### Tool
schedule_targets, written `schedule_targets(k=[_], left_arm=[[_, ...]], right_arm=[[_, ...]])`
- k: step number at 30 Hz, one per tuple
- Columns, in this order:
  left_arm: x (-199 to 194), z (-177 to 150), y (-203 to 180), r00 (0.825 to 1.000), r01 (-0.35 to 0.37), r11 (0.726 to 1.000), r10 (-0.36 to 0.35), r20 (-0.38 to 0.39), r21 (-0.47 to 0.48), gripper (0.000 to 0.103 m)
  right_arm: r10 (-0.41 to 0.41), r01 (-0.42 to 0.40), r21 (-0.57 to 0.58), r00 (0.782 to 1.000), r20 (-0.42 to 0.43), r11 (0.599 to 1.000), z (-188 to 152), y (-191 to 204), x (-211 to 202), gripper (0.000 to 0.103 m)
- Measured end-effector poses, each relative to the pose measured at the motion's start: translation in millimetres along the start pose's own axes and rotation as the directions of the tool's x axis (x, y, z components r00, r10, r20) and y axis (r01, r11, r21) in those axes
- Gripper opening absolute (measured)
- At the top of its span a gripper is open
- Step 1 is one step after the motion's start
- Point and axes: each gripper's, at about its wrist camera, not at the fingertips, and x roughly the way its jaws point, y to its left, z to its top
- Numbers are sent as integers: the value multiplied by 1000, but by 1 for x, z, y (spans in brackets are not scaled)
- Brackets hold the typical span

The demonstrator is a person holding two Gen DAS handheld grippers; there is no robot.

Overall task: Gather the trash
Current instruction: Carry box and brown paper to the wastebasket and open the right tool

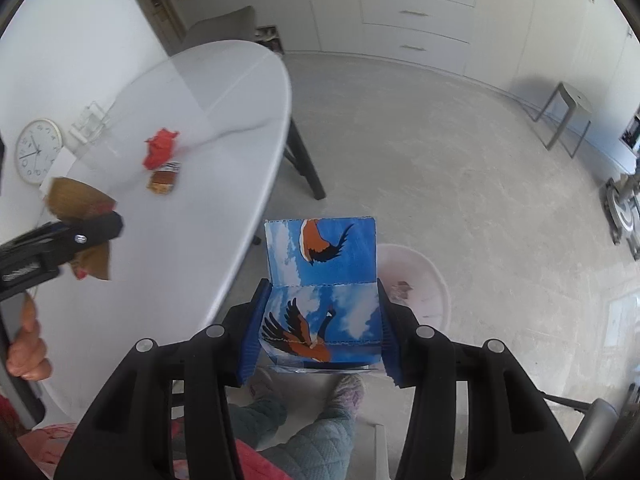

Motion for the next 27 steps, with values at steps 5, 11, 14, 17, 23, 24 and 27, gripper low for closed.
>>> schedule_targets(k=[5,11,14,17,23,24,27], left_arm=[[14,-8,-37,999,12,999,-11,-37,37,70],[31,-12,-68,998,-7,998,11,-64,66,70],[43,-12,-84,997,-26,996,32,-76,83,70],[55,-11,-97,995,-17,996,26,-93,92,70],[83,-13,-132,992,13,990,5,-129,139,71],[86,-14,-138,991,14,989,5,-132,147,72],[97,-16,-152,988,16,986,10,-156,164,81]], right_arm=[[-6,7,16,999,-53,1000,-11,-40,33,49],[15,-12,29,993,-121,1000,-22,-71,83,74],[8,-4,39,993,-116,999,-24,-82,80,84],[-32,35,47,997,-76,998,-24,-96,60,91],[-76,77,71,997,-29,994,-21,-124,22,91],[-80,81,78,997,-18,994,-21,-128,16,91],[-81,80,95,997,6,992,-20,-138,3,91]])
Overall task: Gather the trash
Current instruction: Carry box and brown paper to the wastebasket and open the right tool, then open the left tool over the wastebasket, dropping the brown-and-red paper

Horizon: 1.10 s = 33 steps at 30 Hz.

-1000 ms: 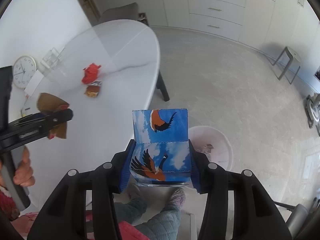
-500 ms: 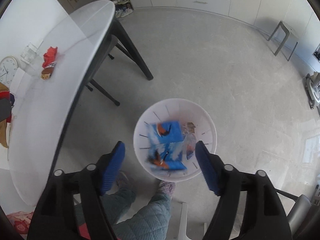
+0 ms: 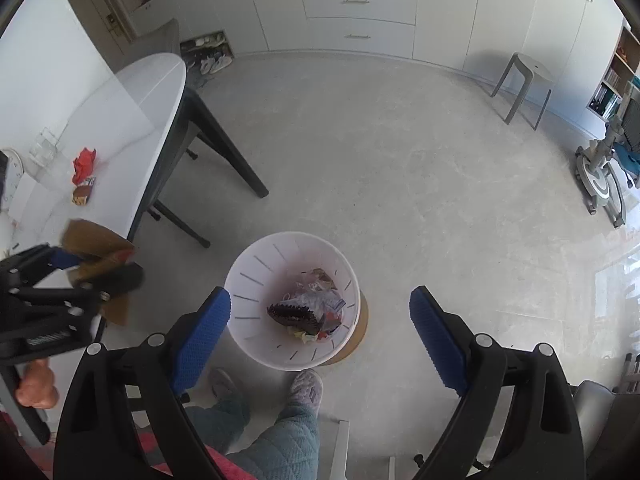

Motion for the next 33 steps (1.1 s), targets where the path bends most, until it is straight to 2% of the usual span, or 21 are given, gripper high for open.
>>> schedule_targets(k=[2,5,9,15,20,27,29,33], left_arm=[[3,2,-4,1000,-3,1000,2,-11,-11,90],[-2,2,-7,1000,-5,1000,5,-4,-17,93],[-15,3,0,1000,-17,999,18,22,-29,93],[-56,1,31,995,-31,994,41,87,-109,93],[-98,-12,78,982,-84,979,113,154,-185,95],[-141,-44,160,961,-145,935,211,177,-325,95],[-149,-54,181,958,-153,923,226,178,-353,95],[-161,-75,224,953,-159,896,249,174,-414,95]], right_arm=[[0,0,3,1000,11,1000,1,-4,-5,91],[0,0,4,1000,19,1000,2,-8,-8,91],[10,-10,6,1000,17,1000,3,-9,-8,91],[42,-41,-24,999,32,999,10,10,-16,91],[96,-90,-90,993,64,992,24,50,-26,94],[174,-150,-215,980,99,965,43,129,-38,96],[192,-163,-240,976,103,957,46,151,-39,100],[222,-187,-274,969,105,943,48,193,-42,100]])
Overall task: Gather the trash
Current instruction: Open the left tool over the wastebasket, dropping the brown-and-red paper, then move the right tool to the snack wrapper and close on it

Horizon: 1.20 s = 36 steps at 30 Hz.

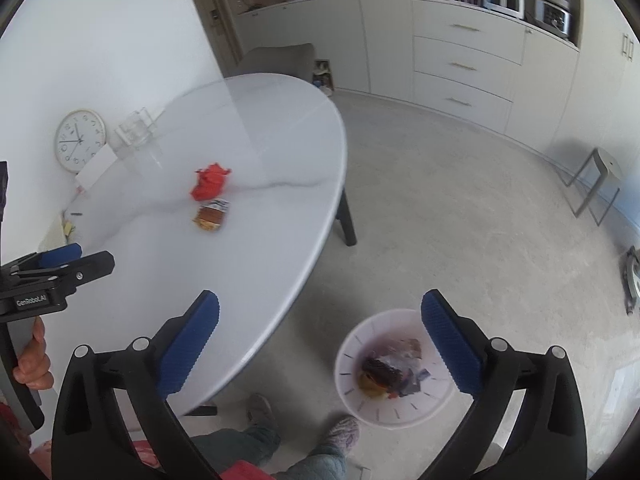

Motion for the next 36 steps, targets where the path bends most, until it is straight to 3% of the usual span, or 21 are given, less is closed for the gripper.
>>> schedule_targets(k=[9,15,22,31,36], left_arm=[[3,8,65,1000,9,998,-8,13,-55,95],[25,31,87,998,63,995,-63,-5,71,95],[68,70,116,983,183,961,-176,-52,207,95],[119,108,141,973,228,918,-205,-103,325,95],[134,115,144,970,243,903,-214,-118,354,95]], right_arm=[[47,-49,-69,999,-28,996,24,79,33,100],[47,-50,-60,997,-60,997,39,114,73,100],[23,-23,2,992,-123,1000,48,142,139,100],[11,15,147,985,-174,989,60,152,214,100],[-18,56,184,979,-202,981,67,155,239,89]])
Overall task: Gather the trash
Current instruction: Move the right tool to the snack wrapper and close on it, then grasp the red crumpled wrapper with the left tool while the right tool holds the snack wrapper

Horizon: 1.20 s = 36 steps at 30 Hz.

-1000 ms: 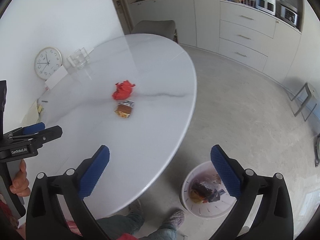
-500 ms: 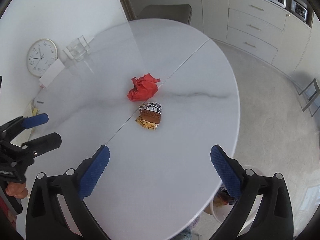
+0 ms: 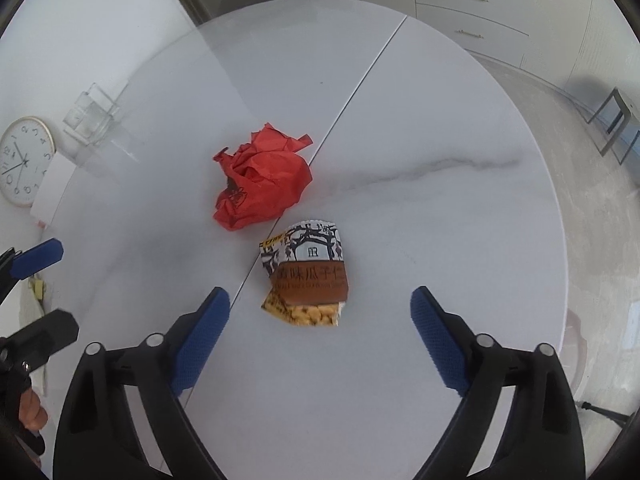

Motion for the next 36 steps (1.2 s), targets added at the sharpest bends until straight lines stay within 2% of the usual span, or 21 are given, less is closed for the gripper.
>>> schedule_targets(k=[5,12,15,17,21,24,29,32,36], left_arm=[[12,4,3,1000,5,1000,-5,-16,1,95],[17,4,4,1000,5,1000,-5,-16,-6,95],[18,2,7,1000,-5,1000,5,-19,-13,95],[18,1,9,1000,-9,1000,9,-22,-19,95],[18,1,12,1000,-14,1000,14,-22,-28,95],[18,2,12,999,-26,999,25,-20,-22,95],[29,6,4,999,-41,999,41,-5,14,95],[44,15,-5,999,-39,997,39,3,67,95],[70,37,-23,1000,-19,983,17,13,183,95]], right_arm=[[-47,47,-23,999,-15,999,2,9,13,86],[-87,85,-59,995,-38,995,0,15,21,75],[-120,116,-91,992,-32,989,0,19,21,64],[-136,132,-106,990,-26,985,0,18,20,46],[-141,137,-118,990,-24,983,1,17,17,43],[-126,121,-112,992,-30,986,-2,11,13,32],[-77,76,-65,997,-13,995,-4,1,-6,32],[-60,60,-56,998,6,997,-7,-5,-22,32],[-54,55,-36,998,30,998,-12,-15,-44,32]])
